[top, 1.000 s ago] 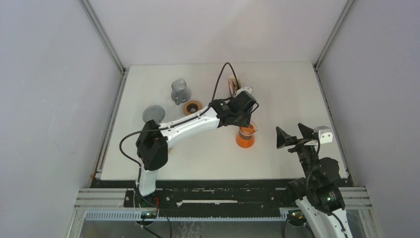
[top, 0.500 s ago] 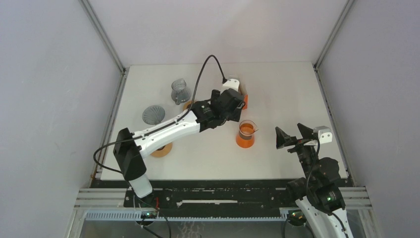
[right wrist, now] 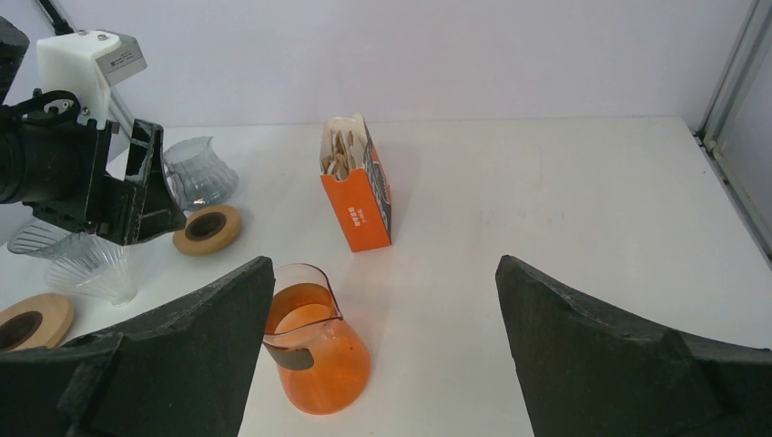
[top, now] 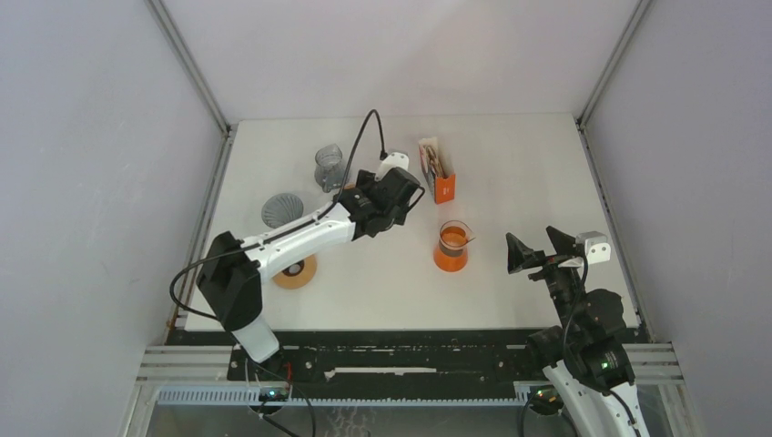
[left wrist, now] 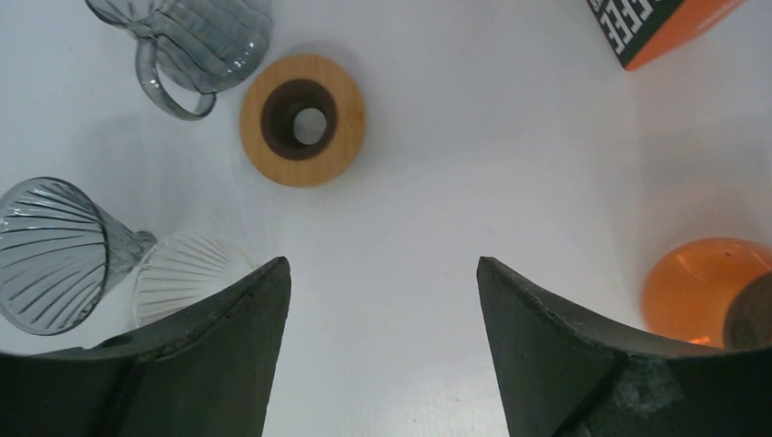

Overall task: Place the coffee filter in the dripper
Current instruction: Pick up the dripper holder from the center of the board.

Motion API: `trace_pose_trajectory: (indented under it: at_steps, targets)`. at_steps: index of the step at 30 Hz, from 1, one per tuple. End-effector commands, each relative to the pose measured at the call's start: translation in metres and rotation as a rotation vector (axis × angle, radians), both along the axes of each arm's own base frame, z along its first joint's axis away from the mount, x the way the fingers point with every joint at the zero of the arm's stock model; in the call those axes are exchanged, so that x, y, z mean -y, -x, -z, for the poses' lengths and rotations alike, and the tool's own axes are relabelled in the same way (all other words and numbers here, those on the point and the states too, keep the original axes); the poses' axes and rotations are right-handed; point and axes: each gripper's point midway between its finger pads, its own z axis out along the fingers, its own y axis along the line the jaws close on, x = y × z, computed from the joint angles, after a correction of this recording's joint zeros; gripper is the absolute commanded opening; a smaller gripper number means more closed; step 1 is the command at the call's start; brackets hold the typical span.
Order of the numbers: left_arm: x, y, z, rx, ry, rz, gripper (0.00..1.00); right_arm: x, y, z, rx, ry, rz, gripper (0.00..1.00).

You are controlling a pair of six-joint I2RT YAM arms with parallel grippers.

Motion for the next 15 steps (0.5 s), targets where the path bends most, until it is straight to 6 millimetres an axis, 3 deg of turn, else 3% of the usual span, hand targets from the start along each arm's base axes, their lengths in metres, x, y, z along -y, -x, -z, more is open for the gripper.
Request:
trace_pose_trajectory:
  at_steps: [1, 9, 15]
  targets:
    - [-0.009, -0.018, 0.001, 0.06, -0.107, -0.01, 0.79, 0.003, 0.013, -0.025, 0.108, -0.045, -0.01, 1.0]
    - [-0.031, -0.045, 0.03, 0.041, -0.295, -0.045, 0.75, 0.001, 0.017, -0.028, 0.122, -0.055, -0.026, 1.0]
    - [-0.032, -0.064, 0.055, 0.012, -0.379, -0.025, 0.69, -0.001, 0.018, -0.029, 0.122, -0.057, -0.039, 1.0]
